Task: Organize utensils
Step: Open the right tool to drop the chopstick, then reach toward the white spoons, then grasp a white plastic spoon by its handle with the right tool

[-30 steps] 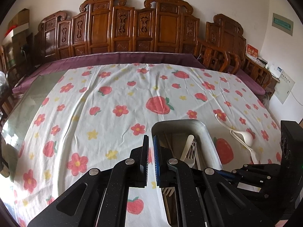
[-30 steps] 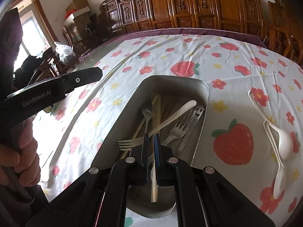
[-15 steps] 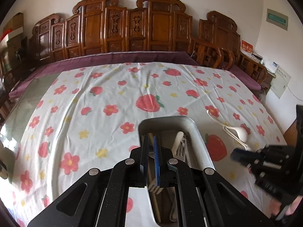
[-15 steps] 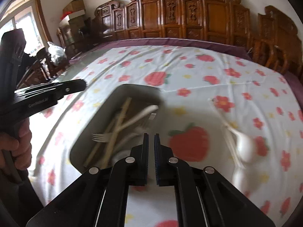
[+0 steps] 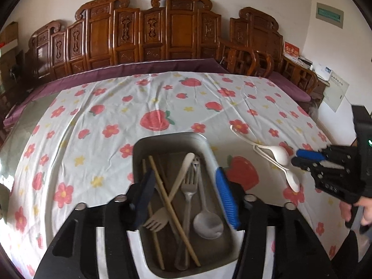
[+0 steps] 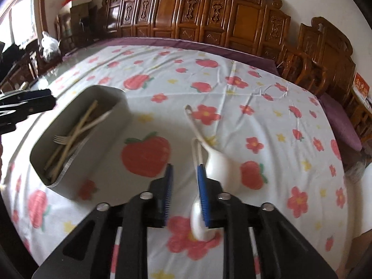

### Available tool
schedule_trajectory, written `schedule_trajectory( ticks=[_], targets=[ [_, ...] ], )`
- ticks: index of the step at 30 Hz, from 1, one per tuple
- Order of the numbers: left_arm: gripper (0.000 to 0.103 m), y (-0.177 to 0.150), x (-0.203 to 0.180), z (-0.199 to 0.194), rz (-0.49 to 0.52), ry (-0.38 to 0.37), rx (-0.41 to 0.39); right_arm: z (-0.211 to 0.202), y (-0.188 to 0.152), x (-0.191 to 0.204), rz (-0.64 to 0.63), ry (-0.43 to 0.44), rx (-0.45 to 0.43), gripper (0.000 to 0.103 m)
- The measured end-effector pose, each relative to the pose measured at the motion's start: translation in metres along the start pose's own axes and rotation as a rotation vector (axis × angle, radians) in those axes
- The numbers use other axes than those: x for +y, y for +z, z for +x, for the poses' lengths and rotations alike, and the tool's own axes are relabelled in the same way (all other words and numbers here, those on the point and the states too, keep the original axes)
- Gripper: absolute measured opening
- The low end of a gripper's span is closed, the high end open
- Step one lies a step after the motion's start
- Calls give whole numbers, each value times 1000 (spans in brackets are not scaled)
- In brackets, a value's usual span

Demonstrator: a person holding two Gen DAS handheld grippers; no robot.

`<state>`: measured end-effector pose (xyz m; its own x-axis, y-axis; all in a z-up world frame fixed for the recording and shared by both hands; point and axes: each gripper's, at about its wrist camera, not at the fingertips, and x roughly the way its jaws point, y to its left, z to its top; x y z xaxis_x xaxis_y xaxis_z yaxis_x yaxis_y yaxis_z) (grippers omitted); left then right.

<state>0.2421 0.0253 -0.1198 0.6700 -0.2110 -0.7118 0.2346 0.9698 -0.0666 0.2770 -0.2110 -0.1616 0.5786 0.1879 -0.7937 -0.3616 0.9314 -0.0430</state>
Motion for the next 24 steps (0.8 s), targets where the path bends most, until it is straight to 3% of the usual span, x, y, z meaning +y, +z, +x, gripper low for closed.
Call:
schedule_trajectory(
  ticks=[7,24],
  targets=[
    [71,-5,-17,1,2,-13,-8,32,8,-15,-51,-14,82,25],
    [72,-9,-23,2,4,-10,-4,111,44,-27,-130,-99,270,25]
  ],
)
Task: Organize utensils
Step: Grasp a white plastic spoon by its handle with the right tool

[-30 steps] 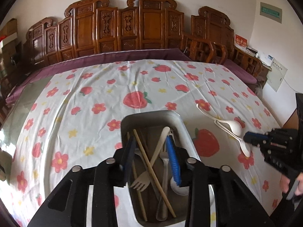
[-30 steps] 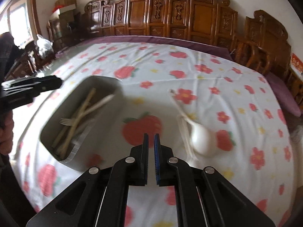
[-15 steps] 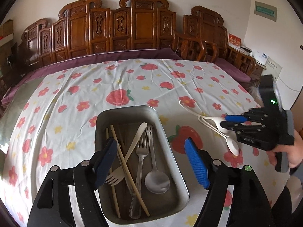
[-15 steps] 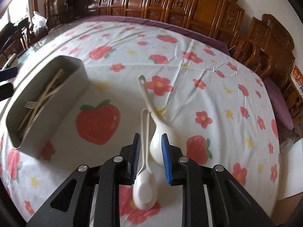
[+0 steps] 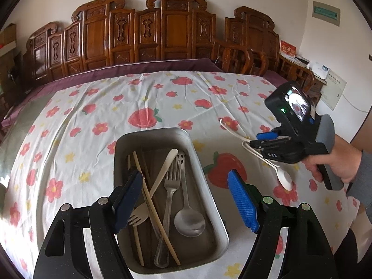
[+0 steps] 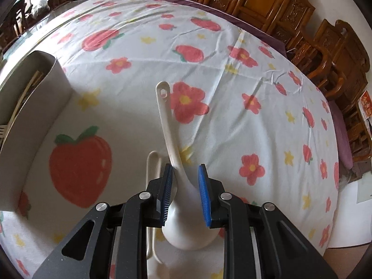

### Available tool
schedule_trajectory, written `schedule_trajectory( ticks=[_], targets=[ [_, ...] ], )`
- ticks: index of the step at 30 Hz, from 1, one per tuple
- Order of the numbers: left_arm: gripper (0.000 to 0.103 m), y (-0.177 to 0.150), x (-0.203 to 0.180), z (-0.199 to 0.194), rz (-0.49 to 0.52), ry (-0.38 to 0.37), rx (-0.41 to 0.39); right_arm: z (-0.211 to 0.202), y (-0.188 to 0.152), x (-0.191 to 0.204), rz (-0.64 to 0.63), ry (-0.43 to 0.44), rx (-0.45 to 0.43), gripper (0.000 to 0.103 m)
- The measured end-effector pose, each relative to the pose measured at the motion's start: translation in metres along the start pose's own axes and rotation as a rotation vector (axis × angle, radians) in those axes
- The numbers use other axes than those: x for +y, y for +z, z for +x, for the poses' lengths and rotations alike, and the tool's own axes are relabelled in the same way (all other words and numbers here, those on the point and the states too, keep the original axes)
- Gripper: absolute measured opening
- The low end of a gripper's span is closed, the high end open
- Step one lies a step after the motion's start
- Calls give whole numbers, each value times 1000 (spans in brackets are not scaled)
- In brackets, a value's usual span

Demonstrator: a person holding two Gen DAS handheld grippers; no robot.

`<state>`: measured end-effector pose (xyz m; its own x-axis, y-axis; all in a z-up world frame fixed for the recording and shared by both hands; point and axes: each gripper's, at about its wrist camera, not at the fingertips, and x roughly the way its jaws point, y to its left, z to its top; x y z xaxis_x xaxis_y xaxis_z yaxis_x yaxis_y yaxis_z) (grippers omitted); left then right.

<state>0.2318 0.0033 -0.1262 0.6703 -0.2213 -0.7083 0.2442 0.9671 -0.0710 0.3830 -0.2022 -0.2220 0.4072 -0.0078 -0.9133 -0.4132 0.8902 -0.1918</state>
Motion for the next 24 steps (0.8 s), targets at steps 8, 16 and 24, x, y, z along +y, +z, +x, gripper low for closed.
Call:
schedule_trajectory(
  ticks=[8,16,24],
  targets=[
    [72,-3,-20,-8,50,32,5,-9,-18,-23,78,-1,41,10],
    [72,9,-37,-20,25,28,7,-47,-52,-35,89,49,-8,3],
    [72,4,-71,-12,48,21,51,-78,-89,-51,143,117,-83,3]
  ],
)
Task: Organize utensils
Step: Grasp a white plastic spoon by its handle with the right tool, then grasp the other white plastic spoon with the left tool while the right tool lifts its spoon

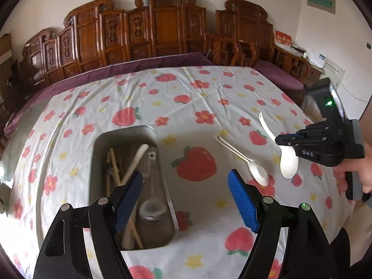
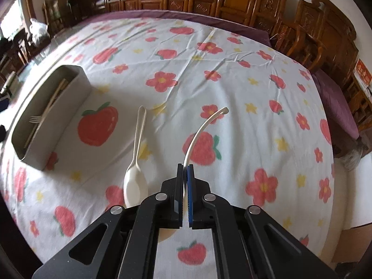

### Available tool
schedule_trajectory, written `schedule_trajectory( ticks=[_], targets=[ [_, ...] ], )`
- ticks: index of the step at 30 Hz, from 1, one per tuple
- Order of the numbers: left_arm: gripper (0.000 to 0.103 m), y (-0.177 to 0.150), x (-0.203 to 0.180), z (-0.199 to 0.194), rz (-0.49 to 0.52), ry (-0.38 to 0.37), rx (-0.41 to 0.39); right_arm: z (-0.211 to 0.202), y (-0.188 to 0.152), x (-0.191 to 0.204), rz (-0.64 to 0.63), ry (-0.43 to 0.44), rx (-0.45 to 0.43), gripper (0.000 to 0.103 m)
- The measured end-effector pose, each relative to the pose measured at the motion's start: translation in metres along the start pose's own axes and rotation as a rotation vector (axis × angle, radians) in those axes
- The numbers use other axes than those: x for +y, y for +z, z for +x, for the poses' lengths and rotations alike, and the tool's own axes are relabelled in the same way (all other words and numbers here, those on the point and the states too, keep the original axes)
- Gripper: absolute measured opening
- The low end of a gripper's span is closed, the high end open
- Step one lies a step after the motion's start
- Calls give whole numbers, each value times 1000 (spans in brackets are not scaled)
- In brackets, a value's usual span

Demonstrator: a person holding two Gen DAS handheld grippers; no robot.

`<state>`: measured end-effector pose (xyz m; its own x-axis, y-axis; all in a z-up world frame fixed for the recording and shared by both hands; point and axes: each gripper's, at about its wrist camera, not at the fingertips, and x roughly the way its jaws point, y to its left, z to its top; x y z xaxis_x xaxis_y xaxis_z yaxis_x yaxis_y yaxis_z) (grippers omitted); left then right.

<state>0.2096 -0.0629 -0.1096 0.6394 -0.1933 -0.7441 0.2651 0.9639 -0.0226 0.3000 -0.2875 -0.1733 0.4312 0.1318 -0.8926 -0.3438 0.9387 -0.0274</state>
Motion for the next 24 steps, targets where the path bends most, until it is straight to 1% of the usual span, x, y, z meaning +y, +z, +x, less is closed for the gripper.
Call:
schedule_trajectory(
  ticks=[3,4,6,10,11,17,24],
  targets=[
    [72,1,-19,7,24,-7,16,-11,-14,-5,19,27,-27,3],
    [72,2,-23,9,31,-7,19,-17,-25,-7,32,41,-45,3],
    [72,3,-37,16,52,-8,31,-20,-30,-8,41,46,-54,3],
    [72,5,-58,33,74,-16,57,-30,-53,-10,67,60,-93,3],
    [72,5,-61,37,74,-19,64,-34,-64,-12,83,69,-104,3],
    [72,6,-82,69,61,-40,127,-38,-83,-22,112,82,-116,3],
    [72,0,-97,102,65,-30,185,-32,-91,-32,130,77,-113,3]
  ],
)
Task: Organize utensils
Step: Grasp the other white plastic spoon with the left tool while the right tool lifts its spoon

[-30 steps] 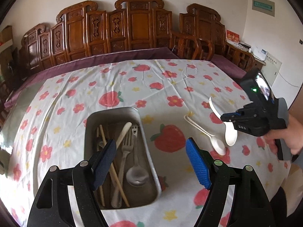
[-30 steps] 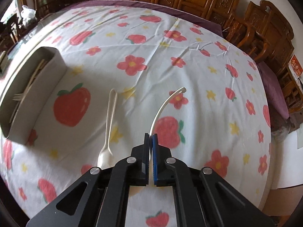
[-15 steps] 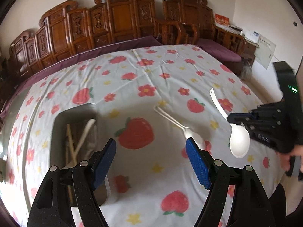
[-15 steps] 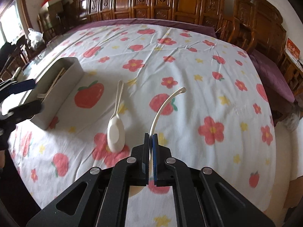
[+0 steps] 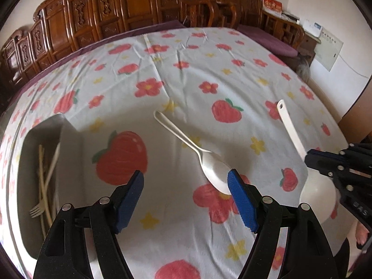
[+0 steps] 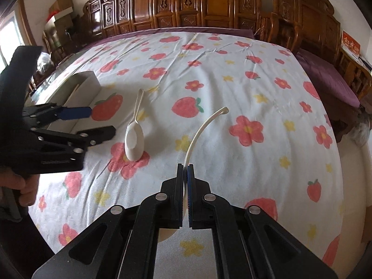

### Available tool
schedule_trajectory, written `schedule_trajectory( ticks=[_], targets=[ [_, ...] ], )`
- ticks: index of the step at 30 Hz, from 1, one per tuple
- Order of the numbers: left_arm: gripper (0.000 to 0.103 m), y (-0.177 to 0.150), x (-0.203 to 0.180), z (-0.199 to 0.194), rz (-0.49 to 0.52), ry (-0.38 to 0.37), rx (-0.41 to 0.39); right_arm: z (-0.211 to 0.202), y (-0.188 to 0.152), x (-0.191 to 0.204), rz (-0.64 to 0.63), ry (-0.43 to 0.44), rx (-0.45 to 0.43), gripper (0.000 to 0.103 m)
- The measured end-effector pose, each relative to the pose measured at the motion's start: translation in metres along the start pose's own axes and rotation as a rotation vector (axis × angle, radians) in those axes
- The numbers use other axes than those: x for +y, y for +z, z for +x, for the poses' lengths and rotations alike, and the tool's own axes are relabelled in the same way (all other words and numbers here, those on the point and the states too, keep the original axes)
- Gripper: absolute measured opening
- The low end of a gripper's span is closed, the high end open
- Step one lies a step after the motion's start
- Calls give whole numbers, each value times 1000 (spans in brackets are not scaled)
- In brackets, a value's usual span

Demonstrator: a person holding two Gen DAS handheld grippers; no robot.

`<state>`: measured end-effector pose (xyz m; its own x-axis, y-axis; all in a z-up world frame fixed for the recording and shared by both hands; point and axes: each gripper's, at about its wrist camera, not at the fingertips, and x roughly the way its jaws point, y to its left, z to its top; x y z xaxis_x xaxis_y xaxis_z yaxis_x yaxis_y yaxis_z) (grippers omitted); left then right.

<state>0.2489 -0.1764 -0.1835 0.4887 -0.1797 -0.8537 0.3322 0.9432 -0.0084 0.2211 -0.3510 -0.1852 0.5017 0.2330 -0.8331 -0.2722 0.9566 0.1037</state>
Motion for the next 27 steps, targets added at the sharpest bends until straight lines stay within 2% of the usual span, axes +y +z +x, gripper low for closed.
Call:
schedule_trajectory(
  ticks=[2,4,11,16,21,27],
  targets=[
    [70,2,-2,6,-9,-7,10,0,-1,-2,6,1,-2,3],
    [59,5,-2,13,-32,-22,25,0,-1,-5,11,1,-3,3],
    [58,13,-3,31,-91,-59,57,-1,-1,-11,26,4,-10,3],
    [45,16,-8,40,-105,-85,73,-1,-1,-10,21,6,-8,4],
    [31,18,-13,42,-103,-60,69,-2,-2,-10,22,12,-14,4],
    [22,15,-13,37,-78,-57,65,-4,-1,-9,23,18,-18,4]
  ],
)
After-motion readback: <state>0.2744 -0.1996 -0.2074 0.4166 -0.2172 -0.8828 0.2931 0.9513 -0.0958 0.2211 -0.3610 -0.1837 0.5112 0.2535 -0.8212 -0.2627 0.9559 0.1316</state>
